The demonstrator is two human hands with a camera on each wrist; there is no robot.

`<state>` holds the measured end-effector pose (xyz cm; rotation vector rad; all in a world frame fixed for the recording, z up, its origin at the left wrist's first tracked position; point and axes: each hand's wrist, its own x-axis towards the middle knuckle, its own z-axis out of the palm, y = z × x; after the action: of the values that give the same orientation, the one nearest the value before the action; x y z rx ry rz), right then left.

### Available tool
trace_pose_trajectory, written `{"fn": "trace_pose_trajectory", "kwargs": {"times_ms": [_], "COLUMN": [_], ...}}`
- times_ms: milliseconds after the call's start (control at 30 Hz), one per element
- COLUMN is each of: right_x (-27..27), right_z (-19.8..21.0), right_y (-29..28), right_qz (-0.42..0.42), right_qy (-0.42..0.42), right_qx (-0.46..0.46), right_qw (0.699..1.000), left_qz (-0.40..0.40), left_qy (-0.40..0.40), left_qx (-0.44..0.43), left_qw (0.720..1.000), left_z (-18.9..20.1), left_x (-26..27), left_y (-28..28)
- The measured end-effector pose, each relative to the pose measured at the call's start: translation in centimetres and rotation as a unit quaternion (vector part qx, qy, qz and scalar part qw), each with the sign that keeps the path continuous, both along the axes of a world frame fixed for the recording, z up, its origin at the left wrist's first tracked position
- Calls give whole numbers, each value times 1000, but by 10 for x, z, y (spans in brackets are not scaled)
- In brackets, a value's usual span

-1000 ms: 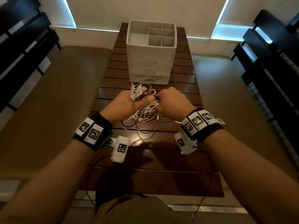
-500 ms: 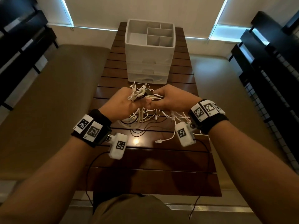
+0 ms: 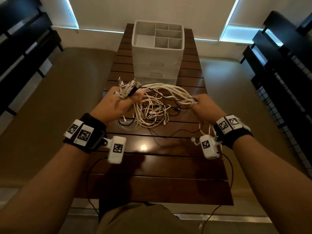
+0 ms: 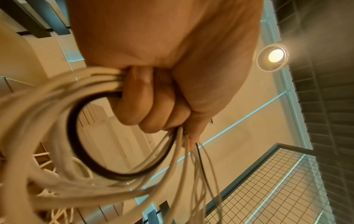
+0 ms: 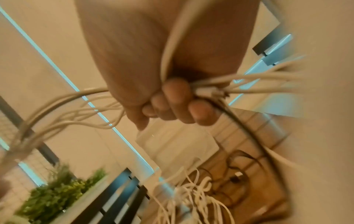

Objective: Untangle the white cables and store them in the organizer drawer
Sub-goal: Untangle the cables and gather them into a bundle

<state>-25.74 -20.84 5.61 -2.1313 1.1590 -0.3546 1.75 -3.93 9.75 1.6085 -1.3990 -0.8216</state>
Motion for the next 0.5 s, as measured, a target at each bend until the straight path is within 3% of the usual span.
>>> {"fn": "trace_pose_trajectory", "kwargs": {"times_ms": [133, 233, 300, 367, 433, 500], "right_x": [2, 4, 5, 6, 7, 10], "right_z": [27, 15, -10, -29, -43, -55], "right_y": [-1, 11, 21, 27, 30, 31], "right_qz": [-2, 85, 159, 211, 171, 78], "right_qy": [-83, 62, 181, 205, 93, -81], "right_qx": [19, 55, 133, 220, 321, 426], "right_qw": [996, 993, 961, 930, 927, 898], "left_qz": [23, 34, 28, 20, 16, 12], "left_qy": [24, 46, 38, 22, 26, 21], "left_qx": [0, -7, -10, -6, 12, 30], "left_qw": [999, 998, 999, 1000, 999, 999], "left_z": [-2, -3, -5, -9, -13, -15], "left_x": [-1, 0, -1, -1, 2, 4], "left_y": [1, 4, 5, 5, 5, 5]}}
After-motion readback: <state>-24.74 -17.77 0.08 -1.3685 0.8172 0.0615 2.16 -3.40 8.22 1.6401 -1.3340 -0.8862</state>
